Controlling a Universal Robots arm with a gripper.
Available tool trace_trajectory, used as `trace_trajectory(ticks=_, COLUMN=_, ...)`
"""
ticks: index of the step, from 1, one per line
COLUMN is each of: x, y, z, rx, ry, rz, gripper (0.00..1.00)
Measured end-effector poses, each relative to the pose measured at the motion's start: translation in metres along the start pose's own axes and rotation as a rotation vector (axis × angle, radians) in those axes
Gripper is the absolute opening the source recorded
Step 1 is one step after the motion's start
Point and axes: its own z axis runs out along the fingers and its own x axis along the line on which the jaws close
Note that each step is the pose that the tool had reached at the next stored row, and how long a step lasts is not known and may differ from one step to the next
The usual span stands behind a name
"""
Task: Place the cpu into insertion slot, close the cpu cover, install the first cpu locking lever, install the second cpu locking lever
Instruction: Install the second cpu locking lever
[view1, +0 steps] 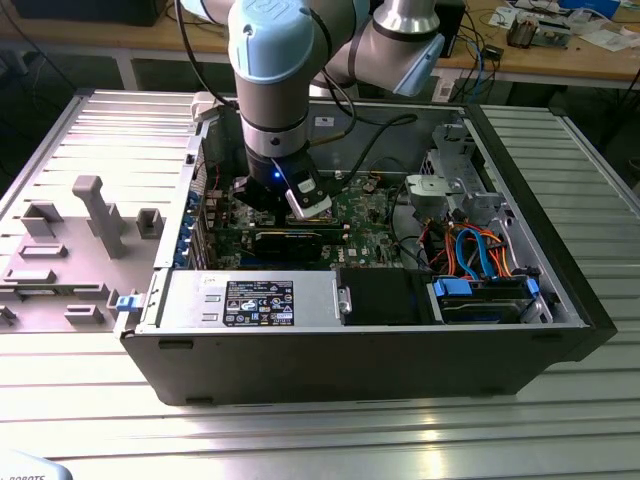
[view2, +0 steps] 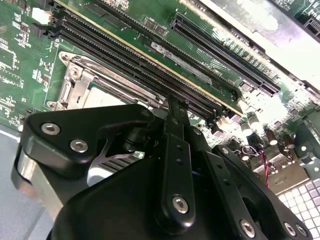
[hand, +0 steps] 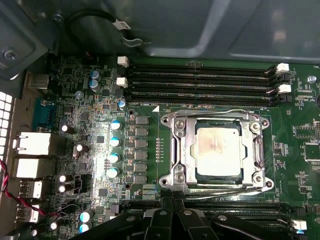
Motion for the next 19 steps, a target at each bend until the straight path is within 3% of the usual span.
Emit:
trace_trajectory(ticks=11, x=0.0001, y=-0.0005, z=0.0027, rx=-0.0192, ry=-0.0005, rz=0.000, gripper=0.11)
trace_trajectory(ticks=19, x=0.0002, y=-0.0011, z=0.0063, rx=-0.0499, ry=-0.0014, rz=0.001, gripper=0.11)
